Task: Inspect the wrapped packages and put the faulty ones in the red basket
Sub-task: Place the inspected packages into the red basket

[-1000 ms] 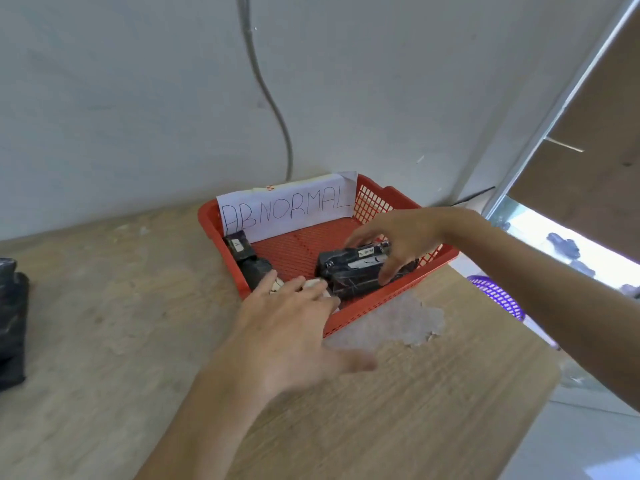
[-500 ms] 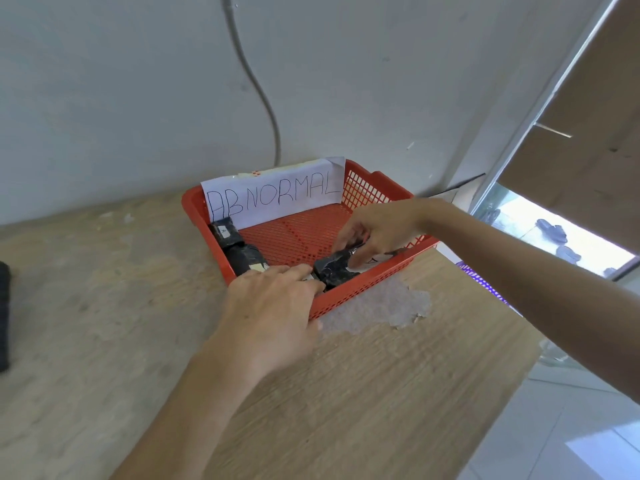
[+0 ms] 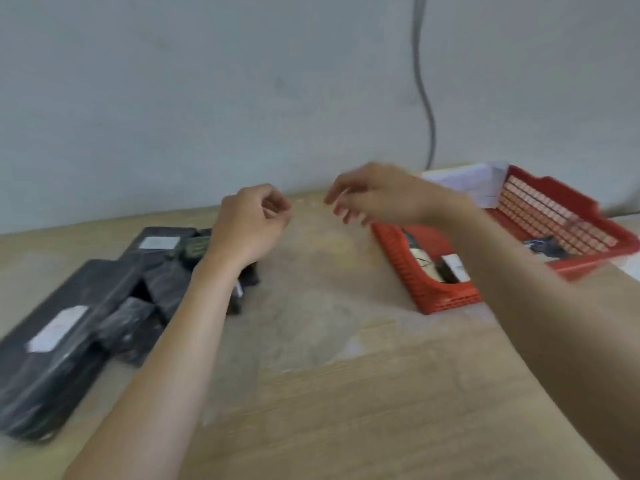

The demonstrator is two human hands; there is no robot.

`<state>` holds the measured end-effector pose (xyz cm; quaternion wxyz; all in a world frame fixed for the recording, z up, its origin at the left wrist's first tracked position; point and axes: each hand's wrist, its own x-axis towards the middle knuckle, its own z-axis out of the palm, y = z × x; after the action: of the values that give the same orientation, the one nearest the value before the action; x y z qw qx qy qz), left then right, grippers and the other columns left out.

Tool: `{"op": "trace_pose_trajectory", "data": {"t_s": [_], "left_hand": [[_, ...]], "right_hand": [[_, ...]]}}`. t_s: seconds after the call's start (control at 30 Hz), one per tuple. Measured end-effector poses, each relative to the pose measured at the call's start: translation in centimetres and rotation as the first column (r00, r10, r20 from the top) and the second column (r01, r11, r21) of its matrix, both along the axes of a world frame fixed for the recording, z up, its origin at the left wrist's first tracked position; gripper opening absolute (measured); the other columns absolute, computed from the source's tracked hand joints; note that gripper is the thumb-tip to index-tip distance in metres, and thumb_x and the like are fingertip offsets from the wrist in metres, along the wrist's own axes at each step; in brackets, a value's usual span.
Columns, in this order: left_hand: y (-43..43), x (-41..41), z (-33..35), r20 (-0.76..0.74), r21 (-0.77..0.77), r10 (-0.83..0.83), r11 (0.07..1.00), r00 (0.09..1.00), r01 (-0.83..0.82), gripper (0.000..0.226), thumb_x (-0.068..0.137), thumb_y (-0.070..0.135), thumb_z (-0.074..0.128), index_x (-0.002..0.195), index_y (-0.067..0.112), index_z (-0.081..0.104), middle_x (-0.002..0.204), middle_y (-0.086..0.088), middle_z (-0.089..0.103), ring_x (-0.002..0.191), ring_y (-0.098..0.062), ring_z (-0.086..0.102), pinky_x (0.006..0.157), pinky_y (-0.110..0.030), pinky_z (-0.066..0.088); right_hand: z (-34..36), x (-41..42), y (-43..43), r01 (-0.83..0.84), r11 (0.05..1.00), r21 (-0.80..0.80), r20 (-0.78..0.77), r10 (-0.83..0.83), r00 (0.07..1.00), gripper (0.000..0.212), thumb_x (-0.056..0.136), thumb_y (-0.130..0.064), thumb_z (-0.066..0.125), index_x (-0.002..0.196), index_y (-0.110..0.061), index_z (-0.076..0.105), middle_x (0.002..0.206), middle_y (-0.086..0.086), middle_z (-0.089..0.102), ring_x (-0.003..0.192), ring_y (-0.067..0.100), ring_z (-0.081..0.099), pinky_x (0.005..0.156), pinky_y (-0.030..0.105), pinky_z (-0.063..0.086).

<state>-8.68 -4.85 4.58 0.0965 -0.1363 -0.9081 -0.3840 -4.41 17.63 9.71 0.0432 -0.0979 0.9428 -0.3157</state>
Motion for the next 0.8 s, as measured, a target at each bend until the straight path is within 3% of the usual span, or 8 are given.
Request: {"op": "trace_pose_trajectory", "data": {"t_s": [0.13, 0.23, 0.3, 0.4, 0.5, 0.63, 0.73, 0.8], "left_hand": [[-4.3, -3.2, -1.2, 0.027, -0.373, 0.162, 0.917, 0.986, -0.141, 0.043, 0.097, 0.049, 0.070, 0.127, 0.021, 0.060, 0.126, -0.003, 0.065, 0.119, -0.027, 0.059, 0.084, -0.039, 0.048], [-4.5, -4.3, -1.6, 0.153, -0.628, 0.201, 0.776, 0.968, -0.062, 0.092, 0.085, 0.083, 0.060, 0.146, 0.014, 0.049, 0.141, -0.007, 0.062, 0.128, -0.032, 0.060, 0.092, -0.041, 0.048], [-4.1, -4.5, -2.1, 0.147, -0.711, 0.216, 0.701, 0.965, -0.049, 0.089, 0.082, 0.087, 0.060, 0.134, 0.015, 0.060, 0.138, -0.004, 0.066, 0.124, -0.030, 0.063, 0.106, -0.043, 0.047], [-3.3, -4.6, -2.1, 0.022, -0.744, 0.151, 0.663, 0.988, -0.085, 0.043, 0.089, 0.060, 0.065, 0.097, 0.018, 0.062, 0.107, -0.002, 0.071, 0.101, -0.027, 0.064, 0.119, -0.050, 0.033], [-2.7, -3.5, -1.0, -0.079, -0.614, 0.073, 0.782, 0.994, -0.106, 0.032, 0.091, 0.046, 0.065, 0.095, 0.015, 0.056, 0.087, -0.001, 0.062, 0.097, -0.031, 0.066, 0.110, -0.046, 0.038], [-2.1, 1.1, -0.7, -0.117, -0.144, 0.010, 0.989, 0.993, -0.027, 0.035, 0.090, 0.033, 0.073, 0.113, 0.015, 0.055, 0.094, 0.001, 0.070, 0.088, -0.026, 0.062, 0.074, -0.036, 0.050], [-1.7, 4.5, -1.5, 0.016, 0.278, 0.051, 0.959, 0.999, -0.053, 0.041, 0.092, 0.035, 0.077, 0.118, 0.019, 0.050, 0.096, 0.010, 0.069, 0.085, -0.002, 0.063, 0.064, -0.011, 0.044], [-1.4, 6.0, -2.2, 0.102, 0.459, 0.056, 0.883, 0.993, -0.097, 0.051, 0.093, 0.043, 0.077, 0.123, 0.018, 0.044, 0.099, 0.012, 0.065, 0.086, 0.005, 0.061, 0.066, -0.012, 0.044]], "right_hand": [[-7.1, -1.5, -6.7, -0.142, 0.948, 0.283, 0.222, 0.079, 0.972, 0.049, 0.110, -0.034, 0.053, 0.157, -0.023, 0.046, 0.161, 0.008, 0.049, 0.149, 0.029, 0.045, 0.116, 0.034, 0.036], [-12.8, -1.3, -9.5, -0.074, 0.927, 0.367, 0.208, -0.004, 0.978, 0.068, 0.109, -0.056, 0.044, 0.167, -0.029, 0.023, 0.177, 0.013, 0.010, 0.165, 0.031, 0.006, 0.130, 0.055, 0.013], [-15.1, -0.8, -9.9, 0.005, 0.921, 0.390, 0.103, -0.049, 0.994, 0.069, 0.109, -0.063, 0.033, 0.169, -0.034, 0.015, 0.179, 0.011, -0.007, 0.166, 0.027, -0.010, 0.130, 0.061, -0.004], [-16.1, -0.2, -9.9, 0.050, 0.921, 0.385, -0.013, -0.048, 0.999, 0.066, 0.109, -0.064, 0.024, 0.168, -0.035, 0.017, 0.179, 0.011, -0.003, 0.166, 0.025, -0.008, 0.130, 0.059, -0.007], [-16.3, -0.3, -9.9, 0.120, 0.955, 0.270, -0.115, -0.092, 0.989, 0.056, 0.112, -0.053, 0.032, 0.160, -0.025, 0.039, 0.174, 0.010, 0.025, 0.164, 0.027, 0.015, 0.130, 0.056, 0.005], [-15.9, 0.5, -9.1, 0.242, 0.938, -0.249, -0.179, -0.290, 0.940, 0.040, 0.111, -0.048, 0.040, 0.126, -0.023, 0.068, 0.125, 0.004, 0.073, 0.119, 0.026, 0.064, 0.103, 0.041, 0.045], [-15.3, 2.2, -8.7, 0.219, 0.805, -0.552, -0.185, -0.374, 0.909, 0.053, 0.102, -0.064, 0.037, 0.108, -0.024, 0.073, 0.100, -0.004, 0.079, 0.100, 0.014, 0.072, 0.086, 0.020, 0.049], [-14.7, 3.1, -9.1, 0.112, 0.743, -0.659, -0.253, -0.360, 0.898, 0.058, 0.098, -0.066, 0.042, 0.107, -0.019, 0.074, 0.088, 0.000, 0.080, 0.089, 0.015, 0.075, 0.085, 0.022, 0.052]]}}
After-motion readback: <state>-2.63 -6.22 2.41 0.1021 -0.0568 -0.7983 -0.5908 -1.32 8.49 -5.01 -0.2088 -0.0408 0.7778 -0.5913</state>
